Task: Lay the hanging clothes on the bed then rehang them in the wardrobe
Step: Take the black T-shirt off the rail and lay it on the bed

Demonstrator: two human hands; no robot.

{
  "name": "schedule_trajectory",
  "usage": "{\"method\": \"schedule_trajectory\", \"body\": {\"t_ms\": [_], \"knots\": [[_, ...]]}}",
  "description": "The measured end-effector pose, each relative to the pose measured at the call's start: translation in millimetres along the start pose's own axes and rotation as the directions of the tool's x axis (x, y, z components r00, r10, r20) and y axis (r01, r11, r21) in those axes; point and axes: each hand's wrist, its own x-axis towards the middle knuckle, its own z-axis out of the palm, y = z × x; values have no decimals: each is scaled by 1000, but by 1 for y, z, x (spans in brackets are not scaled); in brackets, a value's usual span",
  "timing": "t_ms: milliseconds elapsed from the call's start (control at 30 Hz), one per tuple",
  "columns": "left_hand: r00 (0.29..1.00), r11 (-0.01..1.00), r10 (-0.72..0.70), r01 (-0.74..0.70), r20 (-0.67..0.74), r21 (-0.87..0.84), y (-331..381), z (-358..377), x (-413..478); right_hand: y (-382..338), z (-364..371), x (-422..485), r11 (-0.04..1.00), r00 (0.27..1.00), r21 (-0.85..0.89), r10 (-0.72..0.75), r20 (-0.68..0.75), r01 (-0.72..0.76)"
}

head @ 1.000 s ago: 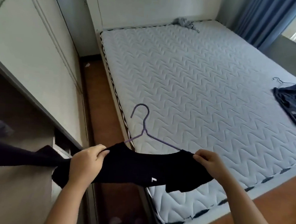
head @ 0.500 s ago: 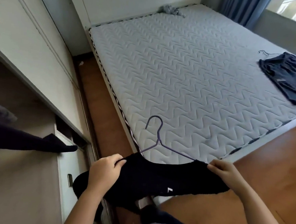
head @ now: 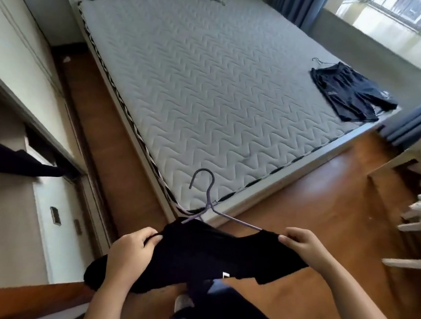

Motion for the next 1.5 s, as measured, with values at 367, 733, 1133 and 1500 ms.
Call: {"method": "schedule_trajectory", "body": {"t_ms": [367,733,1133,1500], "knots": [[993,998,17,-24,113,57,55,54,-24,93,-23,-67,990,993,119,80,-91,-69],[801,851,466,-522,376,58,290,193,-44,260,-147,-204,870,866,440,382,-321,-221],[709,811,524,-584,471,-23,461,302,-45,366,-284,-226,839,688,486,503,-523,-245],[847,933,357,-342,394,-111,543,337,124,354,-434,-12,931,770,274,355,-530,-241]]}}
